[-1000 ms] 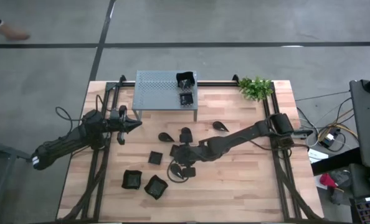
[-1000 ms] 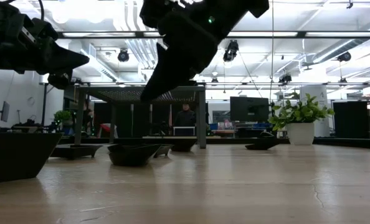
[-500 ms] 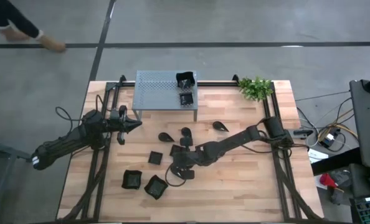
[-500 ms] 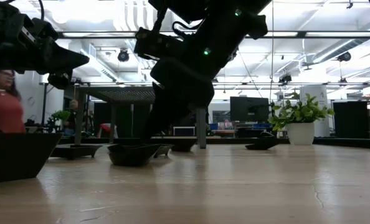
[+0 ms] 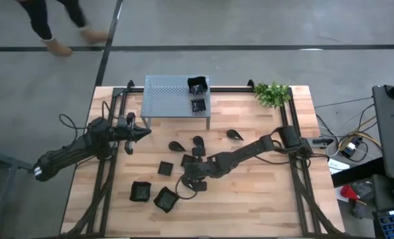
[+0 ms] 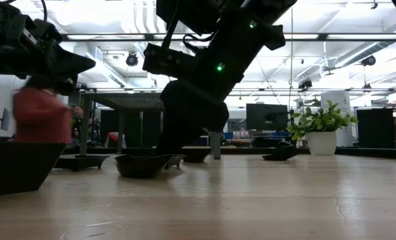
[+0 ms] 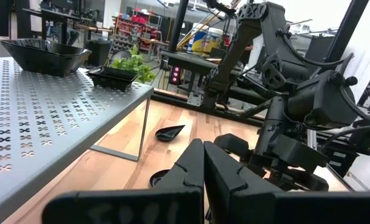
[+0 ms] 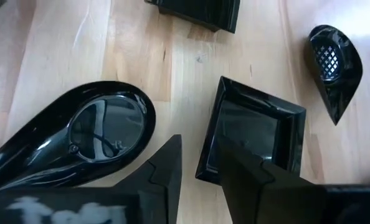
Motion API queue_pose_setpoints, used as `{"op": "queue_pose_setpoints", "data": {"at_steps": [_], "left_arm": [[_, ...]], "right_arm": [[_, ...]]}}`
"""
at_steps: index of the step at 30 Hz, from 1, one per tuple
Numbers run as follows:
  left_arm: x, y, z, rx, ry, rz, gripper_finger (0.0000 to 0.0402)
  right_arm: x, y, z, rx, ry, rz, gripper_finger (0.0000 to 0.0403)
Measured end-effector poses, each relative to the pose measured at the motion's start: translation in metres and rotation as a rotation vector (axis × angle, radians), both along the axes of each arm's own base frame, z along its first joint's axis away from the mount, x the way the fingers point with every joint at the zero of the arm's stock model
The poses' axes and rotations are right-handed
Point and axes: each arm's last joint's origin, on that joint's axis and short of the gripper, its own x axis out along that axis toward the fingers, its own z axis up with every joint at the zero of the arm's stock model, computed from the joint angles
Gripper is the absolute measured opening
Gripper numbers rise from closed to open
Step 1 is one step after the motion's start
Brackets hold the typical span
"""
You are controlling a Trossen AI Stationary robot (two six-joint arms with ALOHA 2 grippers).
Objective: Pick & Place Mini shaped plates
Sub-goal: Stack the black square plate on top of the other black square plate on the shelf
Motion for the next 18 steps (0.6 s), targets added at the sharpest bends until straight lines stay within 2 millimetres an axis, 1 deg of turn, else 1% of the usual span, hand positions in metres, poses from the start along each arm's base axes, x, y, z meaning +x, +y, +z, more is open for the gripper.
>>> {"op": "queue_pose_setpoints", "data": {"at_steps": [11,18], "left_arm": [[0.0,0.0,0.0001,0.0,-0.001,0.0,0.0003],[0.0,0.0,0.0001,0.0,-0.001,0.0,0.0003]], "right_arm": [[0.0,-0.0009,-0.0002,-0.002,0.003,0.0,0.0073],[-0.0001,-0.001,-0.0003,-0.001,0.003,-0.001,0.007]]}}
